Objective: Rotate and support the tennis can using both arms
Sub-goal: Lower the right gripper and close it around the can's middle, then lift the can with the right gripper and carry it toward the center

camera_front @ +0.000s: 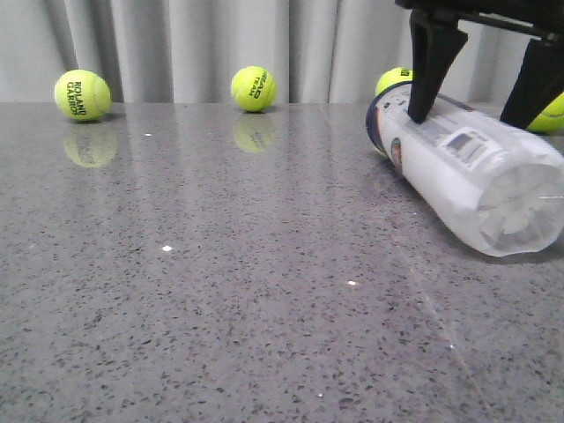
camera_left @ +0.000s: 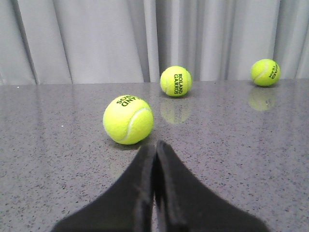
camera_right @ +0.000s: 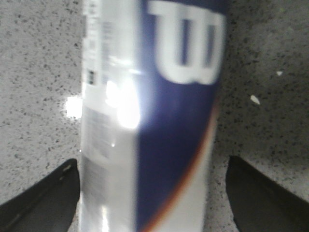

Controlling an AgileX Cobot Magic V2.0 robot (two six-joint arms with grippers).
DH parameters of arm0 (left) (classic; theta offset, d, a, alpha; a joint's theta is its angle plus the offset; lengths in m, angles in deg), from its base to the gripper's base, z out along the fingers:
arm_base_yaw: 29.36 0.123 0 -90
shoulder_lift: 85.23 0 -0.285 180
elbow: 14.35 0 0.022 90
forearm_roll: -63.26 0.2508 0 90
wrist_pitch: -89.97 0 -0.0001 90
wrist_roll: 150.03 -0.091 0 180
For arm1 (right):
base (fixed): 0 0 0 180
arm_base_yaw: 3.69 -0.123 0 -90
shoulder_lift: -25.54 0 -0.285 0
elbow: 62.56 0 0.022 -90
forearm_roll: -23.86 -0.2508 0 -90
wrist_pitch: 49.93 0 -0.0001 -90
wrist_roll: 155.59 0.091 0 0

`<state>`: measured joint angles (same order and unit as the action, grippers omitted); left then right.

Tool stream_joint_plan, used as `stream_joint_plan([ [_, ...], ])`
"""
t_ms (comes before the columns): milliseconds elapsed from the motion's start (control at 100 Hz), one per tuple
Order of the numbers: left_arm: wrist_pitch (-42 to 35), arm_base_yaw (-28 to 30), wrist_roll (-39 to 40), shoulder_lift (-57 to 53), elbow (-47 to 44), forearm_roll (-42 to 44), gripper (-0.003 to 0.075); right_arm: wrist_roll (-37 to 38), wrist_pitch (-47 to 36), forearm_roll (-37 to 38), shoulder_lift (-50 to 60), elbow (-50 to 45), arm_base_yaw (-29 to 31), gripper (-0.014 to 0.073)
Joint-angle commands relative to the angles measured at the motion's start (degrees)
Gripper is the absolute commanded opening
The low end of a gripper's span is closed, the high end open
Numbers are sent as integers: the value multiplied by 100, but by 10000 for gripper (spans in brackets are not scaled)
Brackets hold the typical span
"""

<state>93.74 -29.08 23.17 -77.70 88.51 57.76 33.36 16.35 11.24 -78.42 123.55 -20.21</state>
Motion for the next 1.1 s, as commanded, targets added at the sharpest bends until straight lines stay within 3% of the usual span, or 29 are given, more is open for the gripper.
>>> stream_joint_plan([
  [0, -426, 16, 58, -198, -263, -3, -20, -1, -141, -103, 85, 198, 0, 614],
  [400, -426, 16, 58, -198, -263, -3, -20, -10, -158, -104, -198, 198, -26, 605],
  [640, -426, 16, 58, -198, -263, -3, -20, -22, -158, -104, -198, 226, -26, 386],
  [760, -426, 16, 58, -198, -263, -3, -20, -302, -48, -118, -193, 487, -37, 331],
  [900, -426, 16, 58, -198, -263, -3, -20, -1054, 328, -123, -188, 1131, -188, 326],
  [1091, -426, 16, 58, -198, -263, -3, -20, -3228, 449, -123, -188, 1885, -662, 326],
])
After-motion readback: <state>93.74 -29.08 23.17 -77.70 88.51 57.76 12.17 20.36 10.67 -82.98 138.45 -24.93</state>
